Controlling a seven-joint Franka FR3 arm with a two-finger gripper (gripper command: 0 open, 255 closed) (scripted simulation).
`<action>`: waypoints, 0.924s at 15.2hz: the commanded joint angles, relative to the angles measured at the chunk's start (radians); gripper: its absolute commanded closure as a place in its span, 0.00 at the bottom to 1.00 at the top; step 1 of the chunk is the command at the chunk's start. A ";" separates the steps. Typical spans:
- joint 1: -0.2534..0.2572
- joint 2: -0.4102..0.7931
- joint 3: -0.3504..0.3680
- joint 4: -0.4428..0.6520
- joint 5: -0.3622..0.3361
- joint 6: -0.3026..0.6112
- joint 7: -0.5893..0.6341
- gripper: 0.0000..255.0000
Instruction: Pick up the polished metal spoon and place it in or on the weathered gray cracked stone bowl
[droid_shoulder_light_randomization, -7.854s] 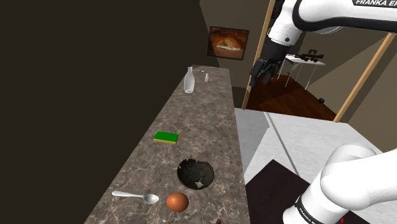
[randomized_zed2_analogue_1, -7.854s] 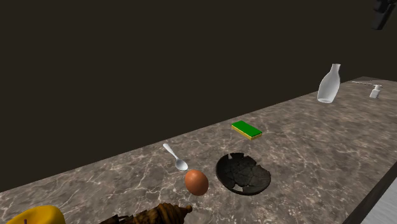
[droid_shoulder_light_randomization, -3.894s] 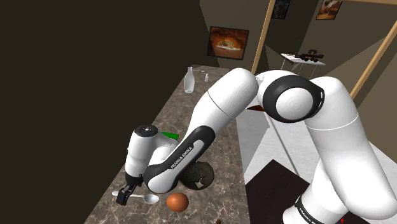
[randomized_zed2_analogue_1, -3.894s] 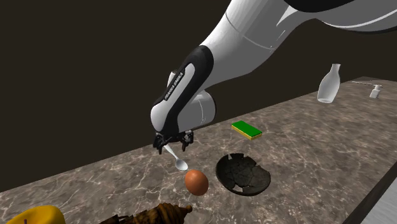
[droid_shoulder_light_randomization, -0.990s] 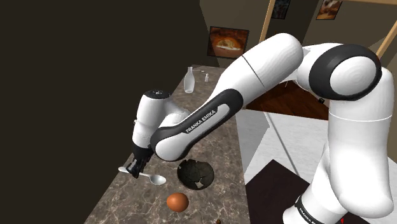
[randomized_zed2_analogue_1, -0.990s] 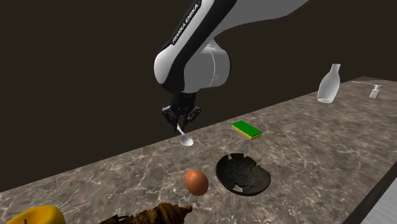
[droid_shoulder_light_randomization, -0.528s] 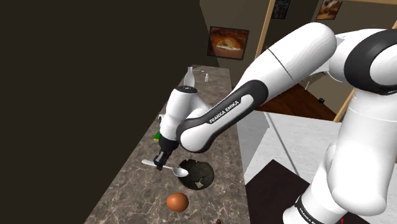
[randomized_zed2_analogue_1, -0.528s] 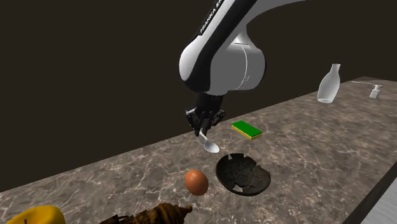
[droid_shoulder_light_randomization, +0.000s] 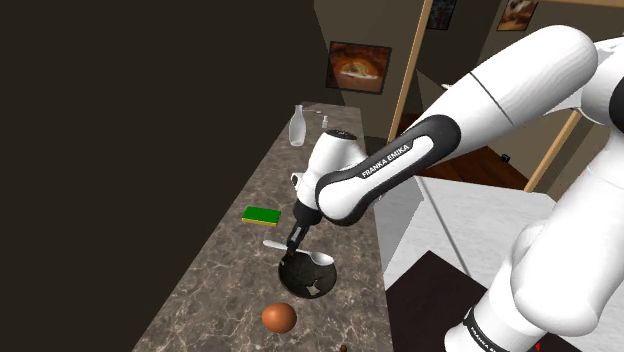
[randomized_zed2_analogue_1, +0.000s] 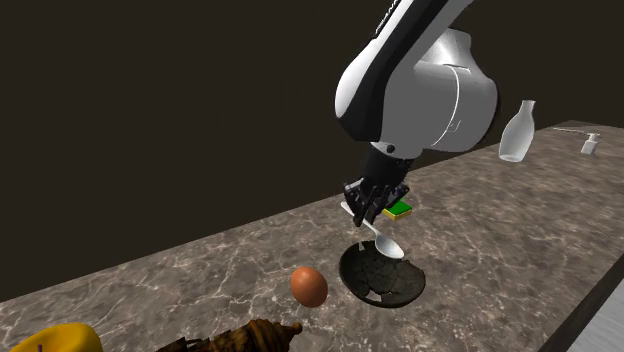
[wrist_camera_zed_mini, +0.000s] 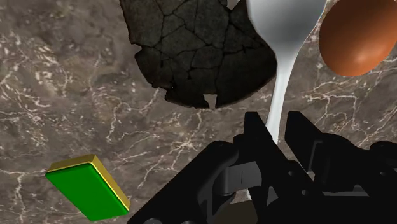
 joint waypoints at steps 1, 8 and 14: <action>-0.013 -0.072 -0.026 -0.070 0.062 -0.012 -0.093 1.00; -0.004 0.024 -0.024 -0.086 0.082 0.100 -0.121 1.00; 0.000 0.116 -0.019 -0.089 0.105 0.193 -0.152 1.00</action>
